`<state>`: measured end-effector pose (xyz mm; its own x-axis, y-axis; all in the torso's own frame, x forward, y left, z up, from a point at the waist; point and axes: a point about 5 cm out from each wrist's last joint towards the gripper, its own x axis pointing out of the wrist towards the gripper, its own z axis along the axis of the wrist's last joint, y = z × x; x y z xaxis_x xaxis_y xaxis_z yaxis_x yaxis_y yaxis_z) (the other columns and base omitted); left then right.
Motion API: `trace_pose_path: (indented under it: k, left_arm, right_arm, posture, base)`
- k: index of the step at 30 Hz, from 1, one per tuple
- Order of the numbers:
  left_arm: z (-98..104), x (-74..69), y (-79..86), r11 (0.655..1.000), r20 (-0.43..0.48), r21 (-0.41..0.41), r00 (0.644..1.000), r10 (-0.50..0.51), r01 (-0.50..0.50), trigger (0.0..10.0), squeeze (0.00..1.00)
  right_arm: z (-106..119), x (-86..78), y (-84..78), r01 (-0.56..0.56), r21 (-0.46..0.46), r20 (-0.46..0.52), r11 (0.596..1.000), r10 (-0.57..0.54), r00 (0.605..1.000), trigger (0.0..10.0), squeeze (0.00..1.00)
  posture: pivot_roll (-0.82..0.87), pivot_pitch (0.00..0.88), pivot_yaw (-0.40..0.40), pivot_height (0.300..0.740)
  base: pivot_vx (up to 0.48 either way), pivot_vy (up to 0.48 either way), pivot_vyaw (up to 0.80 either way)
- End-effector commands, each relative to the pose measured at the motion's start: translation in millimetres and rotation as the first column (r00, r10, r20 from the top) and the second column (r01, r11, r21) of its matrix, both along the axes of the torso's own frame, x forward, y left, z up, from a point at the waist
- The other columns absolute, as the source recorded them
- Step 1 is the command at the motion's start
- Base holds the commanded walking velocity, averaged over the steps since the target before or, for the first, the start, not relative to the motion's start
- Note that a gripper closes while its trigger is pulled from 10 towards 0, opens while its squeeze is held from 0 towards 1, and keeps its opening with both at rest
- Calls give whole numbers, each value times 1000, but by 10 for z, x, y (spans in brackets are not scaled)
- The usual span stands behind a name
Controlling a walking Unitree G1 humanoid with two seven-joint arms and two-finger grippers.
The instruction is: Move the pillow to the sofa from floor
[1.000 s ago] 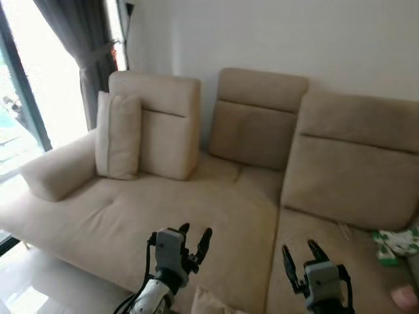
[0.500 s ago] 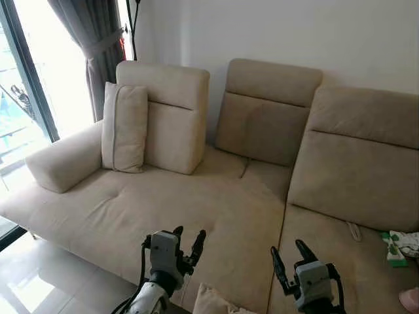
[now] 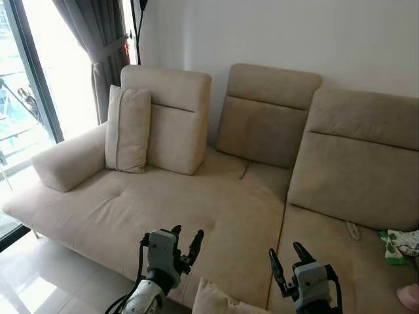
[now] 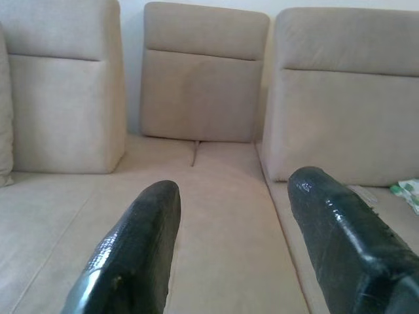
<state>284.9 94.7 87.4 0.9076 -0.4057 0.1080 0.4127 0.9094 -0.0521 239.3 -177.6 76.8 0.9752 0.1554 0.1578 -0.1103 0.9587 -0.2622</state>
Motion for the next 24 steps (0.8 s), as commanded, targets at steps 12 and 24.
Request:
trace_pose_path:
  k: [12, 24]
  left_arm:
    - [-16, 5, -18, 999, 6, 33, 1000, -22, 22, 10000, 0]
    - [5, 7, -30, 998, 25, 58, 999, -36, 34, 10000, 0]
  right_arm:
    - [-161, -28, -84, 44, 53, -95, 998, -39, 995, 10000, 0]
    - [-291, 5, -93, 14, 123, -197, 992, 11, 980, 10000, 0]
  posture:
    - [33, 0, 7, 608]
    - [31, 0, 11, 578]
  base:
    - [0, 0, 0]
    - [0, 0, 0]
